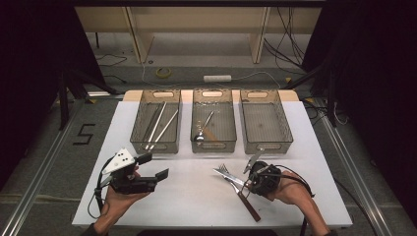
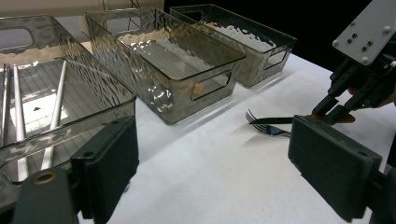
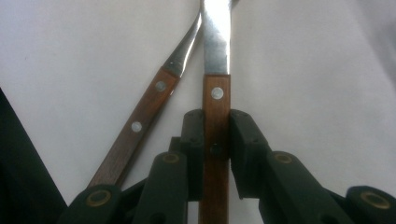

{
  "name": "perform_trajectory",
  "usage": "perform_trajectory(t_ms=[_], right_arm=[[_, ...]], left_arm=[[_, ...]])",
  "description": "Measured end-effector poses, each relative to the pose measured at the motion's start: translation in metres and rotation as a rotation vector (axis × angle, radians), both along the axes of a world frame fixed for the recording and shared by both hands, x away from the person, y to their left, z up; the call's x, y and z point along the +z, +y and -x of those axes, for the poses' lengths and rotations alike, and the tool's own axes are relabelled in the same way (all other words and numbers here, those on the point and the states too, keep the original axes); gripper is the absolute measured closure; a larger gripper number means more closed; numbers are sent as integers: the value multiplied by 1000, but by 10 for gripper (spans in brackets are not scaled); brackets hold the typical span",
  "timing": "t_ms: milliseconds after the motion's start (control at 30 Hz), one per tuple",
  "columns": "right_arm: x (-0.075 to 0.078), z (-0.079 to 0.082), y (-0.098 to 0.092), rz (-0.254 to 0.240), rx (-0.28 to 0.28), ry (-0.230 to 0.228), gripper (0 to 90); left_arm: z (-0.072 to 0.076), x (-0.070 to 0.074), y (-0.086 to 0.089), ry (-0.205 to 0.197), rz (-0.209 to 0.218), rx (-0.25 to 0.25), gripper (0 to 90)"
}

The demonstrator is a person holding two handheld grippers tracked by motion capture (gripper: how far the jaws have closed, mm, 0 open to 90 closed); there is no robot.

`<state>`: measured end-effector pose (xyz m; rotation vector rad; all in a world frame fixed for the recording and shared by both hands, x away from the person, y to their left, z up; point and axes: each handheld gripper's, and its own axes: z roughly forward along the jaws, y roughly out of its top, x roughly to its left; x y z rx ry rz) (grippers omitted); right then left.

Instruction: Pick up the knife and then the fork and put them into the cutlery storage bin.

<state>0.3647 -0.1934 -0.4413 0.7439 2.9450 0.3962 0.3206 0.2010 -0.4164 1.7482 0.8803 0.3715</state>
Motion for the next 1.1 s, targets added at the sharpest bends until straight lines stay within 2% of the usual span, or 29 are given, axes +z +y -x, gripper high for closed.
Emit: perform_trajectory(t_ms=[233,500,867,1100], right_arm=[[10,-2,-6,-54,-27,-25,774],[24,-14,-21,-174,-76,-34,774],[52,-41,-39,-250,-164,-114,774],[63,-54,-42,-255,-191,-136,774]], left_arm=[[0,0,1,-2,1,4,157],[-1,-1,1,6,12,13,157],[-1,-1,3,0,11,20,157],[-1,-1,3,0,11,21,157]])
